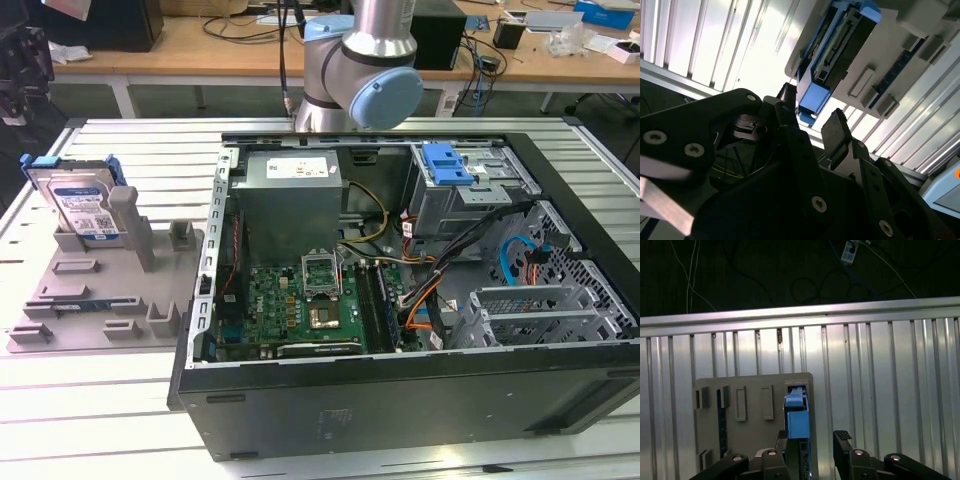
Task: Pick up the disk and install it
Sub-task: 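Pick up the disk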
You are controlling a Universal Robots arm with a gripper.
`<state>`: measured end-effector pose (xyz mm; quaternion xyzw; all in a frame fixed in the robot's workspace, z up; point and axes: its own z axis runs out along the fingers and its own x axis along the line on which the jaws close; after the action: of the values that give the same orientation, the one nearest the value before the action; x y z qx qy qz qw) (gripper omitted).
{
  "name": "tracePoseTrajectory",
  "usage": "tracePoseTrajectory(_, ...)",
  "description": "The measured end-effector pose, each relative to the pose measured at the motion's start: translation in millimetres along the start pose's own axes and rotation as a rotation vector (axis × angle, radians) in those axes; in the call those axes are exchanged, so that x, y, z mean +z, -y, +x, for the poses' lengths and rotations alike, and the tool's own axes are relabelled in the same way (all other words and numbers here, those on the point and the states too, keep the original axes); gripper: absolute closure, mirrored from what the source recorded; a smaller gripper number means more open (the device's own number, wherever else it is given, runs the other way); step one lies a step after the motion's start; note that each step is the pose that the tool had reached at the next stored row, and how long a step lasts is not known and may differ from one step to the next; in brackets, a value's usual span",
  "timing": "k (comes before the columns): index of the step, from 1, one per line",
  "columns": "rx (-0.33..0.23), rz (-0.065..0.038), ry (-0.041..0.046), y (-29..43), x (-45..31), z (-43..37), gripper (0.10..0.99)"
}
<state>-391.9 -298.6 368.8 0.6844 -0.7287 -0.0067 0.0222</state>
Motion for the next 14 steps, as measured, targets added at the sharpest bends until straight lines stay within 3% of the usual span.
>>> tracePoseTrajectory(6, 0.000, -0.002, -0.0001, 0.5, 1.4, 7.7, 0.604)
tracePoseTrajectory(14, 0.000, -0.002, -0.0002, 0.6, 2.4, 8.4, 0.604)
